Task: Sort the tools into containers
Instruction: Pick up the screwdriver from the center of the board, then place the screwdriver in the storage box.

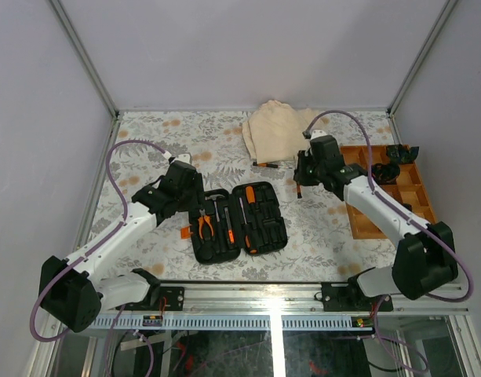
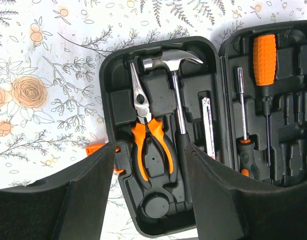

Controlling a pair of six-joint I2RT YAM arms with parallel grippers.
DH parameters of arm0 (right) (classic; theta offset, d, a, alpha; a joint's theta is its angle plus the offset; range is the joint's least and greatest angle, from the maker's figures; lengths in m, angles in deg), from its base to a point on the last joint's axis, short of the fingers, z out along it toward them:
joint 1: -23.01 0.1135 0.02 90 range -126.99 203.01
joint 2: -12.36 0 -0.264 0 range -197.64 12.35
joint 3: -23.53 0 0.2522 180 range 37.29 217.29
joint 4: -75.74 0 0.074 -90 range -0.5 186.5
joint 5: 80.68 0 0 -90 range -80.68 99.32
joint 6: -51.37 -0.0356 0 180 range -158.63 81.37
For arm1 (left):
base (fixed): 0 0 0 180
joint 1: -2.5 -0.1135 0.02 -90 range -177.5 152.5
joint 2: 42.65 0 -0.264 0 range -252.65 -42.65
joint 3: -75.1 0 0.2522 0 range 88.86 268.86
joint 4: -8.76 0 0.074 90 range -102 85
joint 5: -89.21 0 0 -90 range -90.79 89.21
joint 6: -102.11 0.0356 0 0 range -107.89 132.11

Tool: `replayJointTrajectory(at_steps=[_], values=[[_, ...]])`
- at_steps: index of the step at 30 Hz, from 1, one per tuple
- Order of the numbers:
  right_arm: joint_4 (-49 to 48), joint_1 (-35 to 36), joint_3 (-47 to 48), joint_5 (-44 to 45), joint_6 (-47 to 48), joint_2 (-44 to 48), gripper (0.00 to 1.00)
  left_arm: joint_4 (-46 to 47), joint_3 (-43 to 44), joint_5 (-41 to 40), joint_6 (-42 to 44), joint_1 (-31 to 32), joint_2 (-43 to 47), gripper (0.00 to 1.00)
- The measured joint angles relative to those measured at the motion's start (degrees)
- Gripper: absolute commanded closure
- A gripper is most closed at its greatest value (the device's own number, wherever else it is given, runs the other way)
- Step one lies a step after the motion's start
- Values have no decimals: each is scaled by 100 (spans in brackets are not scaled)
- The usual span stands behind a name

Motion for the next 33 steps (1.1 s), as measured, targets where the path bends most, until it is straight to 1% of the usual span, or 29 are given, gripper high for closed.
replayJointTrajectory(at_steps=[4,8,14,19,23,29,33], values=[[0,437,-286,-181,-90,363,90,-2,0,-4,-15,0,50,42],[-28,710,-566,-271,-315,691,91,11,-2,13,-175,0,286,43],[-256,1119,-898,-319,-710,901,91,227,-208,197,-450,0,544,44],[-439,1600,-1038,-361,-1023,894,92,446,-426,481,-546,7,728,44],[-715,1932,-1196,-352,-1276,831,92,579,-452,546,-605,37,896,44],[-931,2354,-1294,-332,-1502,391,92,774,-520,581,-651,37,927,44],[-968,2514,-1294,-160,-1561,197,92,796,-581,667,-675,37,914,44]])
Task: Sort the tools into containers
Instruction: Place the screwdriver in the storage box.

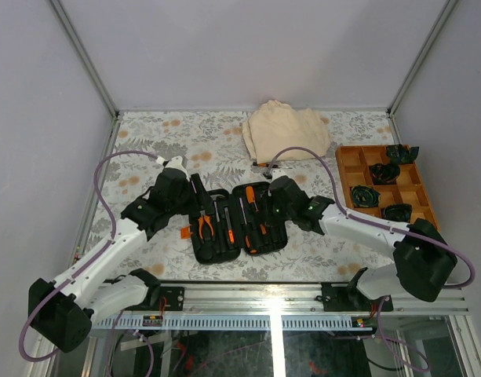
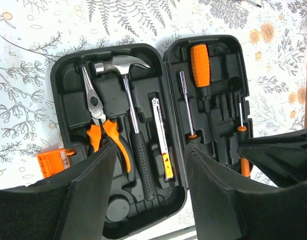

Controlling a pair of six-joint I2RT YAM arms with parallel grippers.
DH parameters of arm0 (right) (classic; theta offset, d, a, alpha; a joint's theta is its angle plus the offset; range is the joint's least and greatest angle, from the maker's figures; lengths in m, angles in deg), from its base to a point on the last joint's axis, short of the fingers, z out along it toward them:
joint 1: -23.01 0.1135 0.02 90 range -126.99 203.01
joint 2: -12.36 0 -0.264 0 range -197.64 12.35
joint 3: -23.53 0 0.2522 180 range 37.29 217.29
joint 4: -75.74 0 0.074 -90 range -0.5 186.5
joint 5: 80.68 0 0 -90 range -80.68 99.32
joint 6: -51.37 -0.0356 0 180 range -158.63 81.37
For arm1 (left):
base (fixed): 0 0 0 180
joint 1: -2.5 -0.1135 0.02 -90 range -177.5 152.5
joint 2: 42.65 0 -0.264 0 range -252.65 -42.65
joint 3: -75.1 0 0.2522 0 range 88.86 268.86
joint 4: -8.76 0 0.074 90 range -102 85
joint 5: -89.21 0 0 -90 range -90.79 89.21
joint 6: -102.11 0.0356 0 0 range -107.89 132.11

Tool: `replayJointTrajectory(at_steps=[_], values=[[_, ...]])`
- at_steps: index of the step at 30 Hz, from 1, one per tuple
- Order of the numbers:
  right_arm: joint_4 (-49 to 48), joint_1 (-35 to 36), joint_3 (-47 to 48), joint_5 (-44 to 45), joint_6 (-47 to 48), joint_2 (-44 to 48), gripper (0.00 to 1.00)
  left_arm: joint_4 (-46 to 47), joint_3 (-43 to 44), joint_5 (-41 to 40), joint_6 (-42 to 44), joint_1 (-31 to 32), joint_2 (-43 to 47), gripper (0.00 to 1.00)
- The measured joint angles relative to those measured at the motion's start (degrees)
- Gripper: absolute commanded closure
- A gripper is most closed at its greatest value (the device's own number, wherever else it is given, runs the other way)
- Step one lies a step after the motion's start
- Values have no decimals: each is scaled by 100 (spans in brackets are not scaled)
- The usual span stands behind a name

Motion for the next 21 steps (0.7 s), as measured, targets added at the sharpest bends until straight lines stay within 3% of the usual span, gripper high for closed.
replayJointTrajectory(at_steps=[21], values=[[376,129,-63,581,-199,-433,91,175,-223,160,-179,2,-122,44]])
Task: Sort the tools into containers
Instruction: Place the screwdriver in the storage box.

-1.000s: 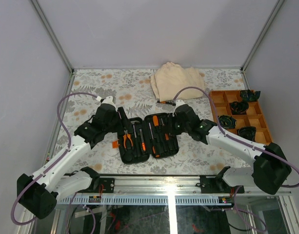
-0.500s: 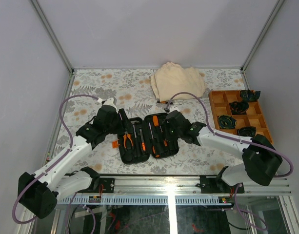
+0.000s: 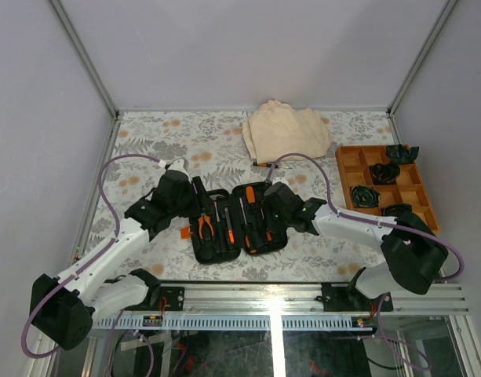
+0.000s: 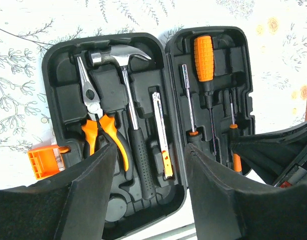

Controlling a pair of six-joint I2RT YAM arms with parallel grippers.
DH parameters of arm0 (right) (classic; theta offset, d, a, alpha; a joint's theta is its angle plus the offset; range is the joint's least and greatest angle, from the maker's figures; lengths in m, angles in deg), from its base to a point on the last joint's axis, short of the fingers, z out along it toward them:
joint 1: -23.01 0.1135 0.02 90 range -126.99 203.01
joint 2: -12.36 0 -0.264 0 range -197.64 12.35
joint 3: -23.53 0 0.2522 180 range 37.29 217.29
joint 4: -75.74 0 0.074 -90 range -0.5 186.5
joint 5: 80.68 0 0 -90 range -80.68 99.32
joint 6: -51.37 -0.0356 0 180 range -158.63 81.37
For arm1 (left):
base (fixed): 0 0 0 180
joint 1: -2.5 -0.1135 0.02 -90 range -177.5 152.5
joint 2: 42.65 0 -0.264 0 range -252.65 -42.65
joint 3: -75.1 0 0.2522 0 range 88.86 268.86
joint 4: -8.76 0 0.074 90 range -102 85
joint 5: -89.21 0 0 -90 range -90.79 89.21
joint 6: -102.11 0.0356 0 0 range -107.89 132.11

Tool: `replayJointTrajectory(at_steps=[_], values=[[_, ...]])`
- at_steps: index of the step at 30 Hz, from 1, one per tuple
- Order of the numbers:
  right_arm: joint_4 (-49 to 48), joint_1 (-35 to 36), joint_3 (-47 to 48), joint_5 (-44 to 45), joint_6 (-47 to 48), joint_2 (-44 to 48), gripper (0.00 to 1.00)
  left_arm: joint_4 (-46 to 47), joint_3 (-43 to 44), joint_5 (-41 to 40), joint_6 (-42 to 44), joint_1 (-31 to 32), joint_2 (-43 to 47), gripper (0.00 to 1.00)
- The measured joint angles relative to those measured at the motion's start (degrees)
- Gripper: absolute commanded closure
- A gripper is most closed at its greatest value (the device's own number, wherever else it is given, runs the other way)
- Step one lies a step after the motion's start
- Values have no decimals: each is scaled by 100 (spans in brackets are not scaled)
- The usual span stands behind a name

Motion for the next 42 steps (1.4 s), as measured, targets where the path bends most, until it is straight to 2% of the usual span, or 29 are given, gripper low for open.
replayJointTrajectory(at_steps=[16,22,27,35,42], values=[[42,28,-127,120,-76,-101,80,24,0,-4,-13,0,-63,44],[37,42,-129,138,-105,-105,69,24,0,-4,-13,4,-66,44],[15,59,-127,136,-122,-105,65,24,0,-4,-13,4,-79,44],[275,72,-15,310,-48,-98,65,22,0,-4,-13,4,-144,44],[505,72,363,529,142,-114,75,24,0,-4,-13,4,-151,44]])
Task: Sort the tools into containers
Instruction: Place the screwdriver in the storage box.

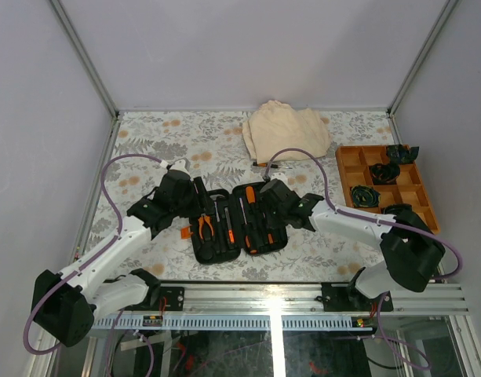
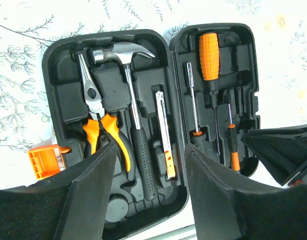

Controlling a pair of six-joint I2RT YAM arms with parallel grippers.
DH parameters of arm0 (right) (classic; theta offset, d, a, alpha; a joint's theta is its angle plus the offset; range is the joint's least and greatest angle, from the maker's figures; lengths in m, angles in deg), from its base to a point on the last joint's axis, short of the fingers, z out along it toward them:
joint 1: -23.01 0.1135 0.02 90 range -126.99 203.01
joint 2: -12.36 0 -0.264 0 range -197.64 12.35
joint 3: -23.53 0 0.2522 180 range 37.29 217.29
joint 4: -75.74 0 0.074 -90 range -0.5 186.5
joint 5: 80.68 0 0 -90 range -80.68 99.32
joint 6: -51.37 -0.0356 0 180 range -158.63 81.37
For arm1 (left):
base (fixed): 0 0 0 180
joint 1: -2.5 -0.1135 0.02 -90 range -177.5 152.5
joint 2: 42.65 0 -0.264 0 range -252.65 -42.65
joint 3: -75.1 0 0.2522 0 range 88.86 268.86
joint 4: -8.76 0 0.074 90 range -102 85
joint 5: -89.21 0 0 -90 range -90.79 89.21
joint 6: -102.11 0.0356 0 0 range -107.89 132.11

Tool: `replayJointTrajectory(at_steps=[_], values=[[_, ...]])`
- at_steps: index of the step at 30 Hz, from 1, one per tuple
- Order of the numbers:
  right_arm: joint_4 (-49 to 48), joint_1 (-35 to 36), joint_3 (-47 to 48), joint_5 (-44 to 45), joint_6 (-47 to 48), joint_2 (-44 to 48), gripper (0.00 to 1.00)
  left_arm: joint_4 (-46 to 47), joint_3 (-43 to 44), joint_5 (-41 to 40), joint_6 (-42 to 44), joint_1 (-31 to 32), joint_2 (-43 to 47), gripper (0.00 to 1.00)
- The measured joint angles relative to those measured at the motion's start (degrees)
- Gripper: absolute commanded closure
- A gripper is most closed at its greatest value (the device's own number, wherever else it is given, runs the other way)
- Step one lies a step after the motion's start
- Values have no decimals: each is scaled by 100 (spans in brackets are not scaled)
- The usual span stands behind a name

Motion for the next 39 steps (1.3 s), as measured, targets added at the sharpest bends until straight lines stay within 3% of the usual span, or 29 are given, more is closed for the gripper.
replayJointTrajectory(at_steps=[14,33,39], values=[[11,0,188,52,133,-450,83,-2,0,0,2,33,-2,44],[503,-2,691,-57,317,-892,84,0,0,0,2,33,-42,44],[804,-17,997,-133,433,-1176,95,0,0,0,2,37,-87,44]])
